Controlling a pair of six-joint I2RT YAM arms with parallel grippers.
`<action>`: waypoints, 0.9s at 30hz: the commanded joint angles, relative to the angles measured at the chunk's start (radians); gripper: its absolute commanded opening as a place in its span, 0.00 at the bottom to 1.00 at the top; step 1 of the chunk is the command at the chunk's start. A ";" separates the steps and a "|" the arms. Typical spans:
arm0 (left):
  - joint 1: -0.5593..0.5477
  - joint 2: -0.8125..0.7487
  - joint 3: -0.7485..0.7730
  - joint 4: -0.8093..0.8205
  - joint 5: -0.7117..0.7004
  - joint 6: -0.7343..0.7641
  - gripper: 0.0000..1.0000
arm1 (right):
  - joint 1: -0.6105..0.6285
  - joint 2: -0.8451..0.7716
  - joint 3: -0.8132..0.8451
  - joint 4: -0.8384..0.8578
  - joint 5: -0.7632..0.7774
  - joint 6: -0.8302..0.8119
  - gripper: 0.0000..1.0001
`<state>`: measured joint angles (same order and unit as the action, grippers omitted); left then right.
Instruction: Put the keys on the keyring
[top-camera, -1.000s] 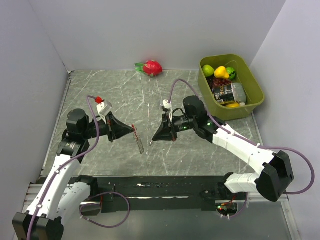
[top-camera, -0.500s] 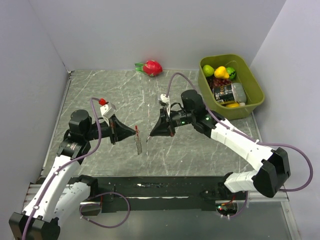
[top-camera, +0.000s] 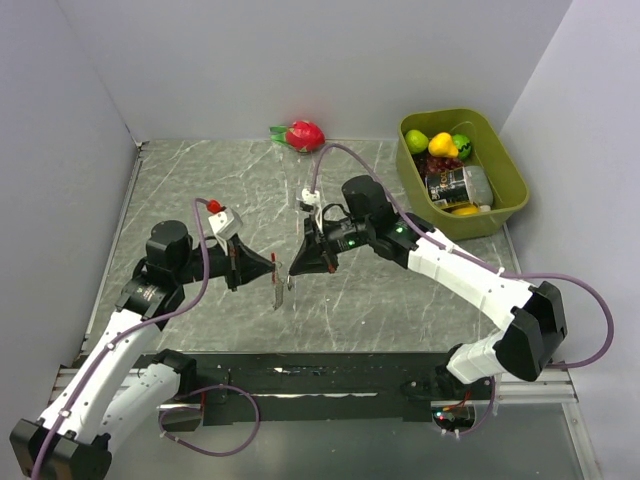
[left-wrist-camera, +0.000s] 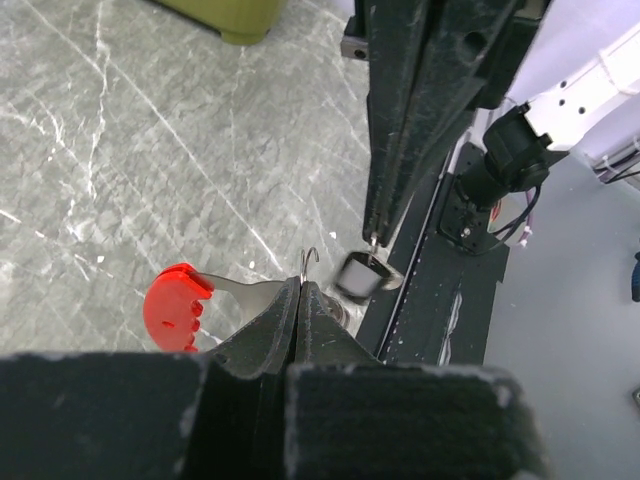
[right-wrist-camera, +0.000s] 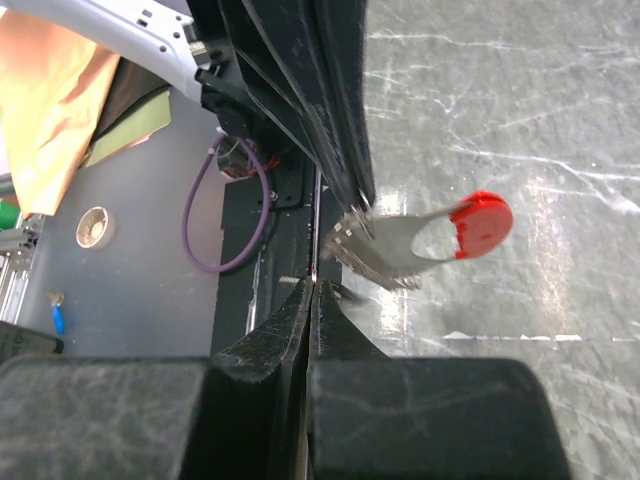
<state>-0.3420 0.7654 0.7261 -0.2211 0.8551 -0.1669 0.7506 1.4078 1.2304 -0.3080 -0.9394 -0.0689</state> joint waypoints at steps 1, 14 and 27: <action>-0.028 0.006 0.050 -0.007 -0.045 0.030 0.01 | 0.013 0.016 0.061 0.006 0.010 0.004 0.00; -0.078 0.018 0.056 -0.037 -0.099 0.044 0.01 | 0.024 0.062 0.093 0.026 0.047 0.050 0.00; -0.098 0.032 0.061 -0.055 -0.113 0.058 0.01 | 0.024 0.074 0.095 0.052 0.068 0.067 0.00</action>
<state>-0.4309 0.7963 0.7361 -0.2935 0.7437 -0.1238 0.7662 1.4757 1.2770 -0.3027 -0.8783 -0.0113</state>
